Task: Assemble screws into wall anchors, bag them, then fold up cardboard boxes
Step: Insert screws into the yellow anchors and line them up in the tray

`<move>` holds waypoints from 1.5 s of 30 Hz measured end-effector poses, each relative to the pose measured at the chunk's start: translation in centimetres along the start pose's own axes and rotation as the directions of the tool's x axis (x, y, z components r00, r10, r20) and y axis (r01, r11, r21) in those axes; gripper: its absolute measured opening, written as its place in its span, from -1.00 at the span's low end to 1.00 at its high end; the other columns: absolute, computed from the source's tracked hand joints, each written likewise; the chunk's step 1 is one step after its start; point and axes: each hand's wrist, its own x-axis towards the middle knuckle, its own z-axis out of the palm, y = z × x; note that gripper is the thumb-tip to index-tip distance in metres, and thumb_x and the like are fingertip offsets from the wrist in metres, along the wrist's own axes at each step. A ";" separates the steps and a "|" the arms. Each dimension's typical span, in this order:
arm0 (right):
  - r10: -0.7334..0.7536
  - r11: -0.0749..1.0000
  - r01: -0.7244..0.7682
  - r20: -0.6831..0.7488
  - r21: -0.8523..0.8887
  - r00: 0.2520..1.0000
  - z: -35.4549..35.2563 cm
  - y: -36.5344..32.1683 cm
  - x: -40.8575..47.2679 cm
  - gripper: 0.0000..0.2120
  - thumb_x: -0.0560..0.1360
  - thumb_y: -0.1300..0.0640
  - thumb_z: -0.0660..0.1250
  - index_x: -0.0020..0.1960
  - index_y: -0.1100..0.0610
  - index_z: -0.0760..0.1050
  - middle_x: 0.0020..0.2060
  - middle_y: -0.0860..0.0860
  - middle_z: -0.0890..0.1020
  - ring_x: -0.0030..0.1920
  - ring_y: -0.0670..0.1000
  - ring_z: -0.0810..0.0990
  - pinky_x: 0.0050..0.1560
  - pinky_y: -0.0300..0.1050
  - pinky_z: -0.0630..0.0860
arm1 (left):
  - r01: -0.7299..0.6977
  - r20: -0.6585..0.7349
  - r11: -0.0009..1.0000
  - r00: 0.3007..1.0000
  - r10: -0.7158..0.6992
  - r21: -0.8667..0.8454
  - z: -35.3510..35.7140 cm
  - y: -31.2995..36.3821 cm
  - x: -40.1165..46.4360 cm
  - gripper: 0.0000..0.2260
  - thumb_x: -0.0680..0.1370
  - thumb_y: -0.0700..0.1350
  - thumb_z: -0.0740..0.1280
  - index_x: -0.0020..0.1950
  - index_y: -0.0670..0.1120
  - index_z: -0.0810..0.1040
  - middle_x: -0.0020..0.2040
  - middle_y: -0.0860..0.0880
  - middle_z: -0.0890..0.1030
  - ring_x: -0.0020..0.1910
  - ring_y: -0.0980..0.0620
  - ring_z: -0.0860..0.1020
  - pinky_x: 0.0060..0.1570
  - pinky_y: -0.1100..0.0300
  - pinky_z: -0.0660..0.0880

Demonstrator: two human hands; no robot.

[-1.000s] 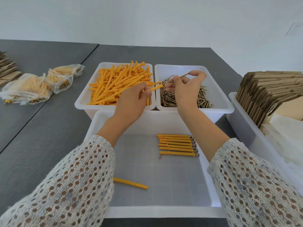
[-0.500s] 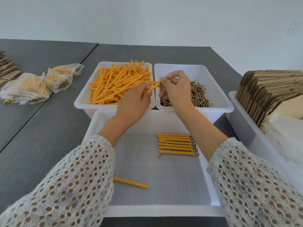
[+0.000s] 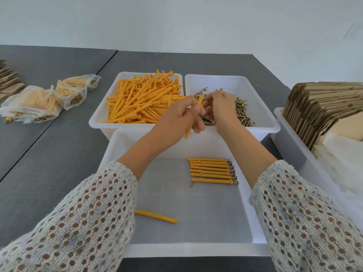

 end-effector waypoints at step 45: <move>-0.031 0.502 0.199 0.212 -0.841 0.977 -2.0 2.4 3.1 -0.91 0.47 0.20 0.20 -0.21 0.13 0.39 -0.34 0.03 0.43 -0.34 0.03 0.36 -0.32 -0.12 0.29 | -0.202 -0.168 0.582 0.839 0.518 0.787 1.2 -0.5 -0.1 -0.84 0.61 -0.09 0.21 -0.09 -0.04 0.55 -0.23 0.07 0.53 -0.20 0.04 0.47 -0.37 0.13 0.39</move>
